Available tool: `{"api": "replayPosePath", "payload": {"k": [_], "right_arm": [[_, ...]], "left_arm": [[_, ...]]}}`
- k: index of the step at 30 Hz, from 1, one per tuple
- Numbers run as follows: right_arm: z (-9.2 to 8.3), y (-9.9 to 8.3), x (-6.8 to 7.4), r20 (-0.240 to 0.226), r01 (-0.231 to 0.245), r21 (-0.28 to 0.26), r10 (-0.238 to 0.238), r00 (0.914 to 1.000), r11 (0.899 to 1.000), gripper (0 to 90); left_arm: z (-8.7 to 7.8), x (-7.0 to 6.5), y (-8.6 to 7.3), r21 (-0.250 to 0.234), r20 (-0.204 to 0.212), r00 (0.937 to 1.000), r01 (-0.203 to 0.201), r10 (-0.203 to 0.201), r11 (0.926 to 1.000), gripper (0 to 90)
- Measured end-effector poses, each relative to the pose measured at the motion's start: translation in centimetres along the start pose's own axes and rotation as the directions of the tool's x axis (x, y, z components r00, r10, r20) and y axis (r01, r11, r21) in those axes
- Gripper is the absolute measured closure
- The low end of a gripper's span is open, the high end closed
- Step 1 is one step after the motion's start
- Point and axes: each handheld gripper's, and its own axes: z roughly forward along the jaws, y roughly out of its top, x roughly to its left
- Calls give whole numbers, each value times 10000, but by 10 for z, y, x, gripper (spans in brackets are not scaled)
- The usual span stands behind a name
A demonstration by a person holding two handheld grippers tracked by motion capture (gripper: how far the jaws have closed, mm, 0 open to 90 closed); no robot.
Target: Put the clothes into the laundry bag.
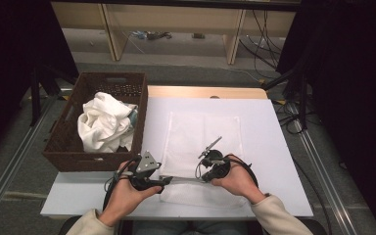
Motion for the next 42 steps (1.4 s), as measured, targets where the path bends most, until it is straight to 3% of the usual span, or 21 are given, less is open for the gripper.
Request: {"api": "replayPosePath", "payload": {"k": [7, 12, 14, 15, 17, 24, 28, 35, 37, 42], "right_arm": [[2, -2, 6, -178, 448, 555, -438, 9989, 9975, 900], [-9, 0, 8, 539, 870, 26, -870, 9947, 9962, 750], [-9, 0, 4, 901, 1315, -8, -1309, 9873, 9913, 715], [-8, -1, 5, 826, 1114, 100, -1118, 9903, 9937, 710], [-3, -2, 5, 871, 1151, 332, -1176, 9892, 9928, 681], [6, -2, 6, 1048, 1504, 663, -1567, 9821, 9864, 615], [9, -2, 3, 907, 1247, 618, -1300, 9874, 9903, 629], [7, -2, -7, 778, 902, 376, -929, 9926, 9952, 784], [7, -3, -8, 735, 582, 367, -607, 9954, 9976, 828], [0, -2, -6, 737, 426, 174, -438, 9963, 9989, 892]], "left_arm": [[0, 0, 0, 7, -42, 10000, -34, 34, 10000, 381], [0, 0, 0, 18, -40, 10000, -39, 39, 10000, 381], [0, 0, 0, 29, -9, 10000, 3, -3, 10000, 381], [0, 0, 0, 42, -19, 10000, 3, -3, 10000, 381], [0, 0, 0, 48, -22, 10000, -1, 1, 10000, 380], [0, 0, 0, 63, 13, 10000, 22, -22, 10000, 380], [0, 0, 0, 41, -12, 10000, -22, 23, 10000, 380], [0, 0, 0, 50, 30, 10000, 47, -47, 10000, 379], [0, 1, 0, 46, 20, 10000, -4, 4, 10000, 378], [0, 0, 0, -14, -34, 10000, 92, -92, 10000, 375]]}}
